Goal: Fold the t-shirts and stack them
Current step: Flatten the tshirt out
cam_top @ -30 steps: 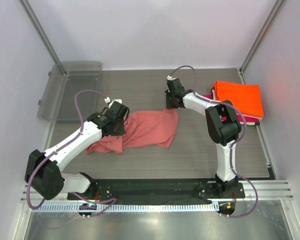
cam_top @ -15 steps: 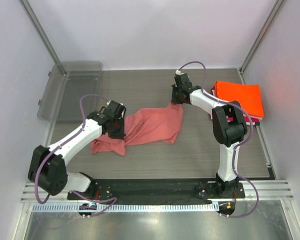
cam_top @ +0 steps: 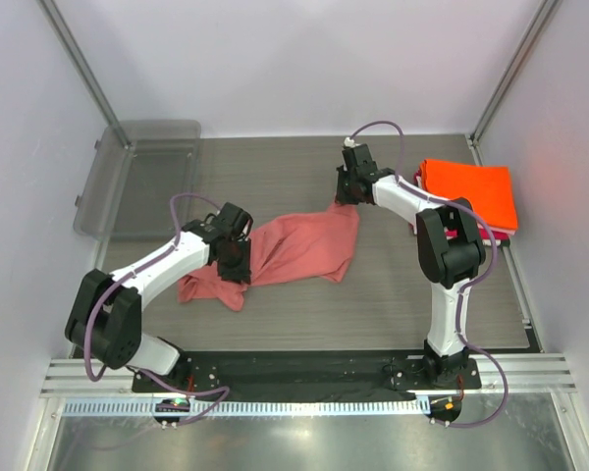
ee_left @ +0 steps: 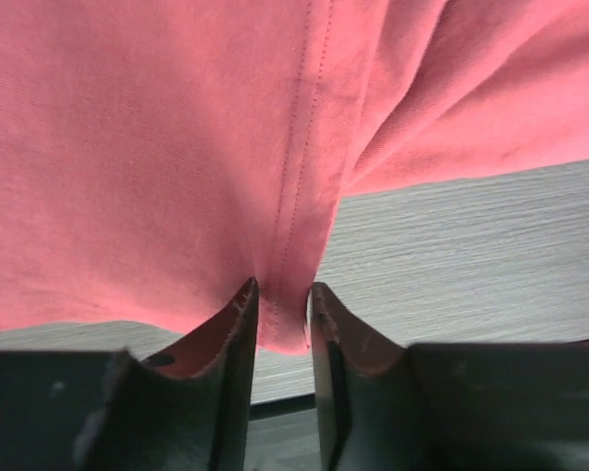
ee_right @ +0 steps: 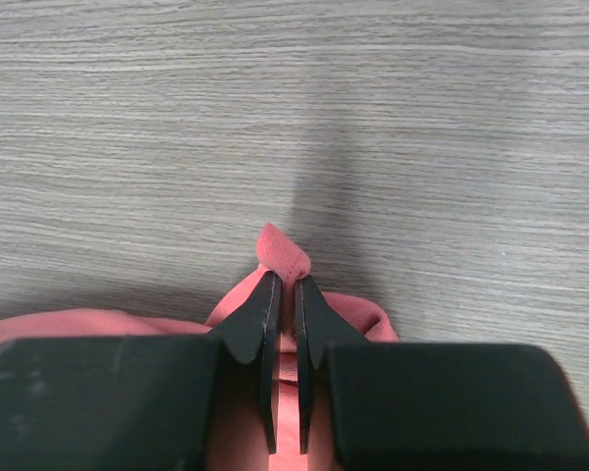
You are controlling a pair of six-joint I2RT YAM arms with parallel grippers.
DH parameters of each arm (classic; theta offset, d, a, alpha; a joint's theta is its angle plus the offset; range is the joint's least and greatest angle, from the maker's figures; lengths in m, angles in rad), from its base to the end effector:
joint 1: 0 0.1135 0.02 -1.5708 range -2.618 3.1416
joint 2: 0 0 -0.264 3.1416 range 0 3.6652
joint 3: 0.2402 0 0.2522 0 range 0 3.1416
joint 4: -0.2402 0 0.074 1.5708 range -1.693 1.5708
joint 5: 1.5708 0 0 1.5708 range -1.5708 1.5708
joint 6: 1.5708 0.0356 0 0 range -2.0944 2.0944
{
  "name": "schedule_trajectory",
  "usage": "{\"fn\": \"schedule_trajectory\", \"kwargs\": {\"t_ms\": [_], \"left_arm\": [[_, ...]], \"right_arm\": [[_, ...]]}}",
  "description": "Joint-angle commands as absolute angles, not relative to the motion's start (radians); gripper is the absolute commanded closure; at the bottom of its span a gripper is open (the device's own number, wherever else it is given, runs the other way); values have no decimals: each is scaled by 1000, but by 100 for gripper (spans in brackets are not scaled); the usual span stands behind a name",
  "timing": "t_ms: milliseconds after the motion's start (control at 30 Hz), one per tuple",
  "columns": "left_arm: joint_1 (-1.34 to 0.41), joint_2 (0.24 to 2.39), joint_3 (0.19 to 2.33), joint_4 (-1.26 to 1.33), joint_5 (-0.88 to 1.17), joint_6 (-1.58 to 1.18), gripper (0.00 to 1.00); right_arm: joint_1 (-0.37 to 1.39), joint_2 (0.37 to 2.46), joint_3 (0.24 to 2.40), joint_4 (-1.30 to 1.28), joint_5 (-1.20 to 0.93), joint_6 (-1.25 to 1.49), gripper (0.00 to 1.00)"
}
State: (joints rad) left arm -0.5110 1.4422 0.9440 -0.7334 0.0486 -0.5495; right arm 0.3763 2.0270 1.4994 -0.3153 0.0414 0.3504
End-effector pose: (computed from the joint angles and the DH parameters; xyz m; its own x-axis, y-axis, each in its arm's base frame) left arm 0.2316 -0.1318 0.2077 -0.9639 -0.0576 -0.2598 -0.0010 0.9771 -0.2128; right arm 0.4200 0.1644 0.1972 -0.7694 0.0648 -0.6355 -0.0824 0.9765 0.1994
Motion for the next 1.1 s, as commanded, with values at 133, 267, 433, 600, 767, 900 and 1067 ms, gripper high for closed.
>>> {"fn": "schedule_trajectory", "kwargs": {"t_ms": [133,267,433,600,767,900,1067], "left_arm": [[-512,1470,950,-704,64,-577,84],[-512,1448,946,-701,52,-578,100],[-512,1388,962,-722,17,-581,100],[-448,1332,1047,-807,-26,-548,100],[-322,1287,1287,-939,-89,-463,100],[-218,1269,1477,-1014,-147,-423,100],[-137,1284,1778,-1080,-241,-393,100]], "right_arm": [[368,1994,1508,-296,15,360,99],[365,1987,1503,-293,15,360,99],[359,1977,1506,-293,21,365,99],[324,1944,1523,-291,34,406,99],[265,1856,1534,-287,37,439,99],[236,1789,1557,-288,57,454,99],[186,1660,1600,-285,80,489,99]]}}
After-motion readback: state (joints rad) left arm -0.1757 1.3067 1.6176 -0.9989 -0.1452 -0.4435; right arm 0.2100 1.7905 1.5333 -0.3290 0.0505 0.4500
